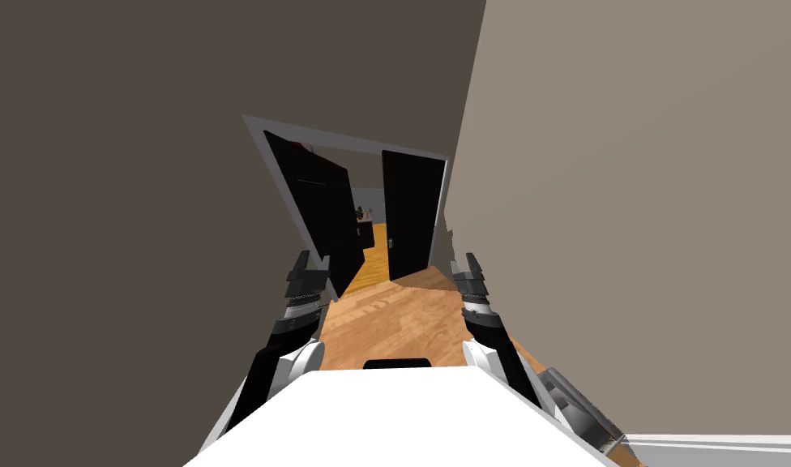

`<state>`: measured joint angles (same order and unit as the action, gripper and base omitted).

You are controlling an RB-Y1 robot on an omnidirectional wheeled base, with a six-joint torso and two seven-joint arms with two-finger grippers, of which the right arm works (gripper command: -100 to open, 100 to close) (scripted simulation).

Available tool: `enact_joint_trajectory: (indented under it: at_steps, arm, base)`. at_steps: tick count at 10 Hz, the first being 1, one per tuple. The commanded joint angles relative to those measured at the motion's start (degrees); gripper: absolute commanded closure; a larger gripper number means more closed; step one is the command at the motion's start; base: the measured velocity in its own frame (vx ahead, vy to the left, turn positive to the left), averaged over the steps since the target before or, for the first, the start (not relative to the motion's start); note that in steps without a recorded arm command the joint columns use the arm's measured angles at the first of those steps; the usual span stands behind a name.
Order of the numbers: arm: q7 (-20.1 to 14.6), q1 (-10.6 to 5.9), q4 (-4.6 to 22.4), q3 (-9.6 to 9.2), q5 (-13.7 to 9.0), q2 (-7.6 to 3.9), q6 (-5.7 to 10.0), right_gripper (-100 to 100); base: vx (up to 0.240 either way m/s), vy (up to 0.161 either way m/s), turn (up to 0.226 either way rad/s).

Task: Push the door open

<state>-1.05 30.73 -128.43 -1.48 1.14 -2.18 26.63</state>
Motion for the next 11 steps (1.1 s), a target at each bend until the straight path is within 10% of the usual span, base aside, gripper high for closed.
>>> enact_joint_trajectory:
  at_steps: [1,11]
  arm:
    - [0.03,-0.77,1.79,-0.04,0.01,-0.29,0.36,-100]
    - [0.26,-6.04,14.14,-0.32,0.11,-1.57,2.83,-100]
  base:
    - [0.079,-0.001,0.027]
    - [0.106,0.004,0.029]
